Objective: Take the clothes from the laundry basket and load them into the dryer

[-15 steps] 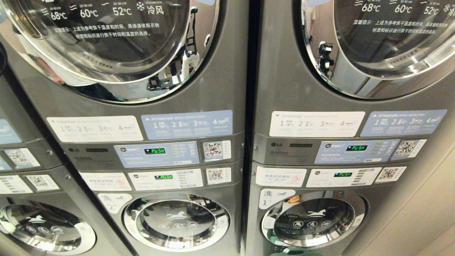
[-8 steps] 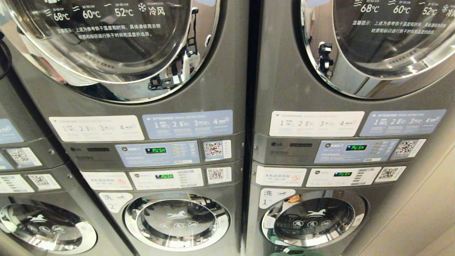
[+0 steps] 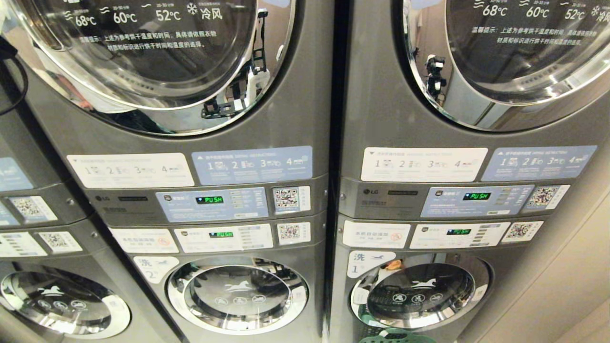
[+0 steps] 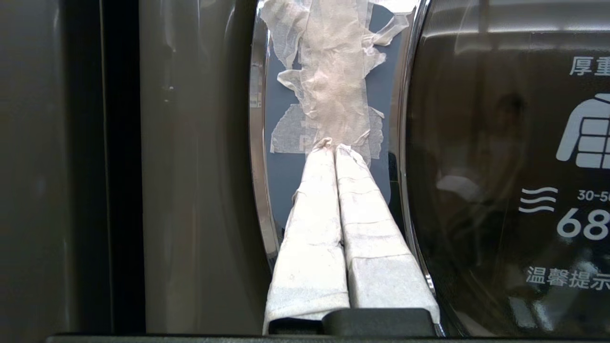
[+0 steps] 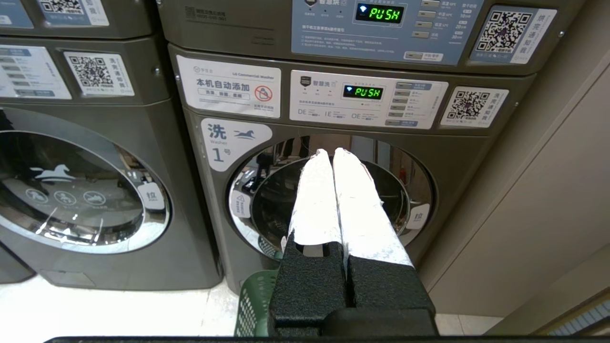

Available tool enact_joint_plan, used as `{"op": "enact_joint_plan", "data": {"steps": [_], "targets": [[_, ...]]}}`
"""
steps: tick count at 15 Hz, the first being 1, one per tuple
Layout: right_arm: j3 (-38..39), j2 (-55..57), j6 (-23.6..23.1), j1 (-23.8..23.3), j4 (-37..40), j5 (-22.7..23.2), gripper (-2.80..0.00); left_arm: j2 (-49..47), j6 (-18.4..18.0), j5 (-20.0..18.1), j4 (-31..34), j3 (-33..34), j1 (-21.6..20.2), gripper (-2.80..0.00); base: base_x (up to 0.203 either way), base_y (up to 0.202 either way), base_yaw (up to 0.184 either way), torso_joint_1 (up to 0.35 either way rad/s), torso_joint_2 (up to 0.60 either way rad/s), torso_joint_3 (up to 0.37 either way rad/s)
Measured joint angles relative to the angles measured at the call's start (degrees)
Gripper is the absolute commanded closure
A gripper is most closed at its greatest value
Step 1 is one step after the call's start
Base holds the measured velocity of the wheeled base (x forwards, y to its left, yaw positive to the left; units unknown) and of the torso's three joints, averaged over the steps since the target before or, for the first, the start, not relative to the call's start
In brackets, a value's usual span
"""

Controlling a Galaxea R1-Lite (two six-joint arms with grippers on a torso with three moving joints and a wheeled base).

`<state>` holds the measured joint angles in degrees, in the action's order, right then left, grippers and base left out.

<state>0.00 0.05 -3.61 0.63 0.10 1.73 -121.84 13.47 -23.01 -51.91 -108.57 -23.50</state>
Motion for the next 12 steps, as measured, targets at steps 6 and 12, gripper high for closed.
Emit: {"op": "enact_joint_plan", "data": {"steps": [6,12], "targets": [[-0.05,0.11,-0.02,0.02,0.36,0.05,0.00,12.77,-0.02,5.40,-0.49,1.21,-0.87,0.00,0.000,0.000,0.000,-0.002,0.02,0.007],[-0.02,0.13,-0.05,0.02,0.45,0.06,0.00,29.46,-0.05,6.36,2.77,10.64,-0.40,0.00,0.000,0.000,0.000,0.000,0.00,0.000]]}}
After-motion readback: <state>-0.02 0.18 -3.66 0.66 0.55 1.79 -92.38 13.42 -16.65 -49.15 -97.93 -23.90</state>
